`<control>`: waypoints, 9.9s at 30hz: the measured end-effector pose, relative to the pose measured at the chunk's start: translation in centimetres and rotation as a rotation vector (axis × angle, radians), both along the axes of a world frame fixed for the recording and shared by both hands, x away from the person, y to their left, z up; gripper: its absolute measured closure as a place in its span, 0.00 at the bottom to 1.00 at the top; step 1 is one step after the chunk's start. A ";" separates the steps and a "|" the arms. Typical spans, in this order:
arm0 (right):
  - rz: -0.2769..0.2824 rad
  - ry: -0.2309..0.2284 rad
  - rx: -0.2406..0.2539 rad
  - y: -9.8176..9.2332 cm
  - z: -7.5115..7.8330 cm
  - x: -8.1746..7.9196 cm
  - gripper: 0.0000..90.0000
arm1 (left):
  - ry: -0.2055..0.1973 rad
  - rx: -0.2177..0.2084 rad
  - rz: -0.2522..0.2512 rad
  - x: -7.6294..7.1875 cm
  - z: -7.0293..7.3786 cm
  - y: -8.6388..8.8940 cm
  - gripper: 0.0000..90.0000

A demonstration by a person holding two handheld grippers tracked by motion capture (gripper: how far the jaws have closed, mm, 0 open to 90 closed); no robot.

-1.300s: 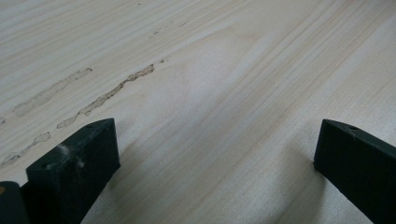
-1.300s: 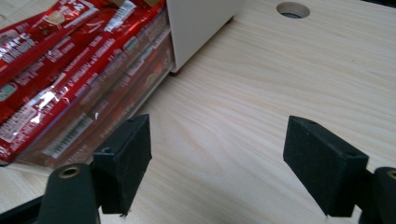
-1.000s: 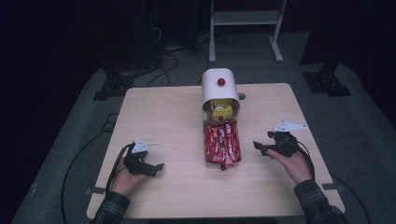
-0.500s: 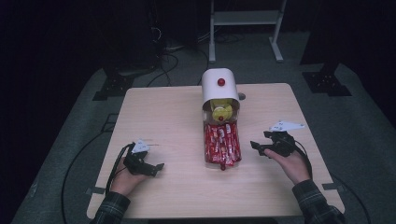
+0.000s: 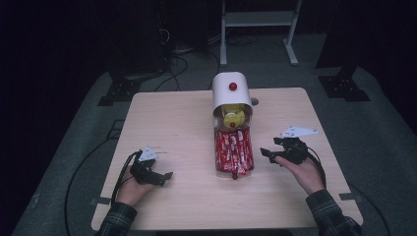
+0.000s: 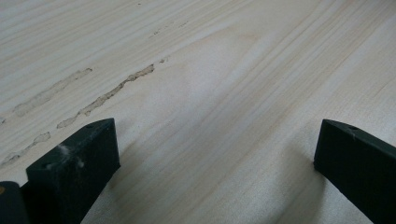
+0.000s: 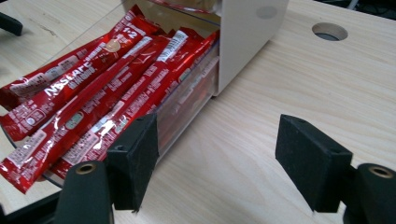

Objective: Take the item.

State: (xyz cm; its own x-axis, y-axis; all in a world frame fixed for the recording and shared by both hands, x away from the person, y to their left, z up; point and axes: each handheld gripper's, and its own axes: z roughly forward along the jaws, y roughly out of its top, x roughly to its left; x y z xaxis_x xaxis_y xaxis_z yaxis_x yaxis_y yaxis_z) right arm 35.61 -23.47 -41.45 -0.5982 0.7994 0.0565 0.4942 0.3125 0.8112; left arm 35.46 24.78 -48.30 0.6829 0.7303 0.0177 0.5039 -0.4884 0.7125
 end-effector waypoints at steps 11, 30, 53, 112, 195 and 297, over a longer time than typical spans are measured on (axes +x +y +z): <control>0.020 -0.004 0.010 1.0 0.3 0.0 0.27 | 0.000 0.000 0.000 0.0 0.0 0.0 0.00; 0.051 0.002 0.023 3.1 0.6 -0.1 0.16 | -0.001 0.000 0.000 0.0 0.0 0.0 0.00; 0.120 0.012 0.020 6.5 0.7 0.3 0.16 | -0.001 0.000 0.000 0.0 0.0 0.0 0.00; 0.169 -0.015 -0.081 9.3 -1.0 0.8 0.58 | 0.000 0.000 0.000 0.0 0.0 0.0 0.00; 0.134 0.031 0.063 6.1 1.3 0.8 0.94 | -0.001 0.000 -0.001 0.0 0.0 0.0 0.00; -0.136 0.119 0.028 -3.3 -2.7 3.7 0.96 | 0.000 0.000 -0.001 0.0 0.0 0.0 0.00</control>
State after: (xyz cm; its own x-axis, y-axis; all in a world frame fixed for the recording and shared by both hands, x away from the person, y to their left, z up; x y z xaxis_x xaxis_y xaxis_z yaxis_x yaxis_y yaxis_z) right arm 39.31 -26.76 -44.18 -0.4724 0.8696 0.1440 0.6233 0.2140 0.7521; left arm 35.43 24.77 -48.30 0.6832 0.7300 0.0179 0.5036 -0.4889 0.7123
